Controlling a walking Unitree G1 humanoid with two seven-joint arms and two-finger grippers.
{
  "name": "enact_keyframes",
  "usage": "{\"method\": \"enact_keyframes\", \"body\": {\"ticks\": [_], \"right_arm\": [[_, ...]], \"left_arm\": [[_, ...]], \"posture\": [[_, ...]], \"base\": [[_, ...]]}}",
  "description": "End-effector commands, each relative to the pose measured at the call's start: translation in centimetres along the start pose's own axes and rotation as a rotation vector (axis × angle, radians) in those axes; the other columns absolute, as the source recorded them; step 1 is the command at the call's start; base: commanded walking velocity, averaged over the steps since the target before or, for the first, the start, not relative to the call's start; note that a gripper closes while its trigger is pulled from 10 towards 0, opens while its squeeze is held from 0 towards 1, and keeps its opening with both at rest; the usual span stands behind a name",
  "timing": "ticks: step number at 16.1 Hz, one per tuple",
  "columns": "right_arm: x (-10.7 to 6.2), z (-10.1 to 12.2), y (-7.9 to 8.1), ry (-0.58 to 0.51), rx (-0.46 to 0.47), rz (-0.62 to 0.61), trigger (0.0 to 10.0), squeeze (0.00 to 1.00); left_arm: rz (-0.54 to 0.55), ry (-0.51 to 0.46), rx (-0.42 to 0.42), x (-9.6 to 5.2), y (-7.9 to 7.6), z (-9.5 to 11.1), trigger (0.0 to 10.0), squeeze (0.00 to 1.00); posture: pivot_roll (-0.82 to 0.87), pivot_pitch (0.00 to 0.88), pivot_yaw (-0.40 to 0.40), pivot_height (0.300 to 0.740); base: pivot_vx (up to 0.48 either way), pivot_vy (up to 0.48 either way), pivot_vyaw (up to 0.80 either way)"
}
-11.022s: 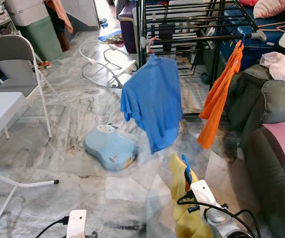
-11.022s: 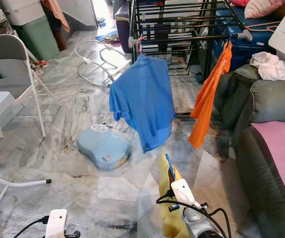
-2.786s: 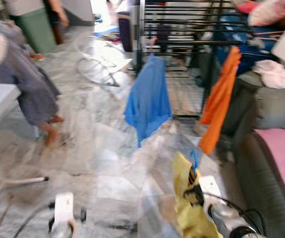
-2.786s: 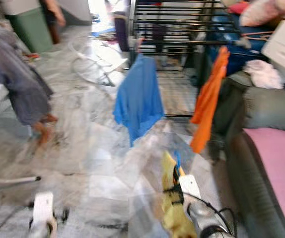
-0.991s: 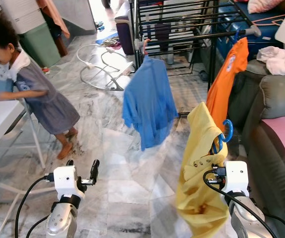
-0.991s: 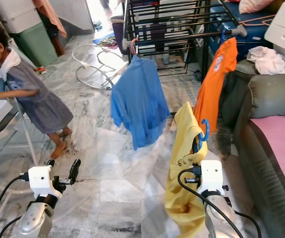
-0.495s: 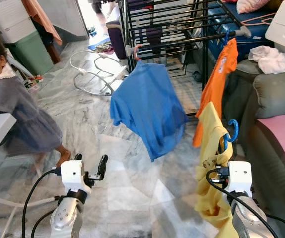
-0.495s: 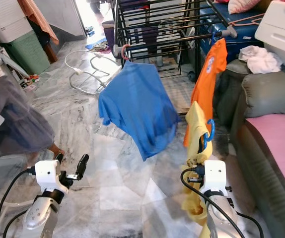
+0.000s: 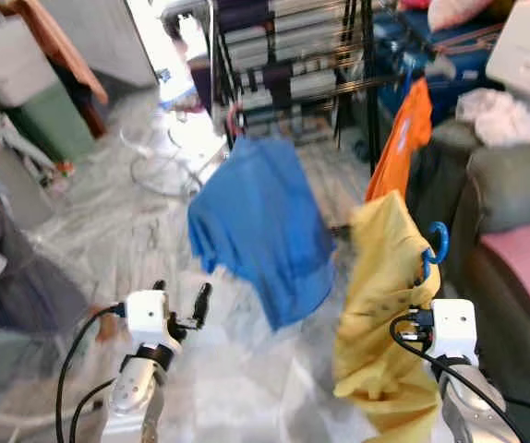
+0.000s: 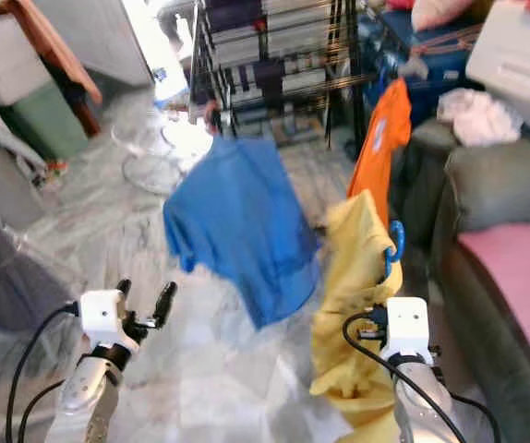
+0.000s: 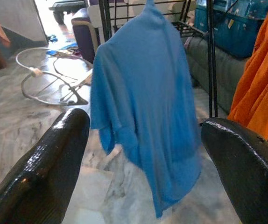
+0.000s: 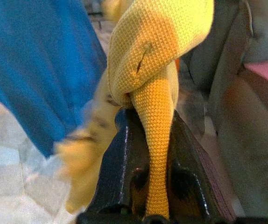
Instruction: Hang hanger
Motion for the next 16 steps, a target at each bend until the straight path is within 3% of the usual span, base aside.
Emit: {"method": "enact_keyframes", "body": {"ticks": [1, 6, 12, 16], "right_arm": [[0.5, 2.0, 1.5, -0.085, 0.008, 0.045, 10.0, 0.00], [0.6, 2.0, 1.8, -0.087, 0.000, 0.060, 10.0, 0.00], [0.6, 2.3, 2.4, -0.102, -0.036, 0.086, 10.0, 0.00], [0.5, 2.1, 2.2, -0.103, -0.050, 0.055, 10.0, 0.00]], "left_arm": [[0.044, 0.011, 0.030, -0.5, 1.8, 0.1, 10.0, 0.00], [0.033, -0.002, 0.036, -0.1, 1.4, 0.5, 10.0, 0.00], [0.035, -0.010, 0.050, -0.2, 1.1, 1.3, 10.0, 0.00], [0.055, 0.007, 0.082, -0.4, 1.0, 1.3, 10.0, 0.00]], "posture": [[-0.24, 0.000, 0.167, 0.740], [-0.24, 0.000, 0.176, 0.740], [-0.24, 0.000, 0.176, 0.740], [-0.24, 0.000, 0.181, 0.740]], "base": [[0.442, 0.000, 0.00], [0.437, 0.000, 0.00], [0.369, 0.306, 0.00], [0.066, 0.079, 0.00]]}}
Point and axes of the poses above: a point about 5 cm out from each wrist's last joint towards the gripper, its own x axis pointing out of the wrist towards the gripper, its own z axis along the axis of the wrist's last joint, y = z × x, the point moved 1 cm from there along x, pointing out of the wrist towards the gripper, and after that the axes turned 6 degrees about -x, right-handed, at the moved point
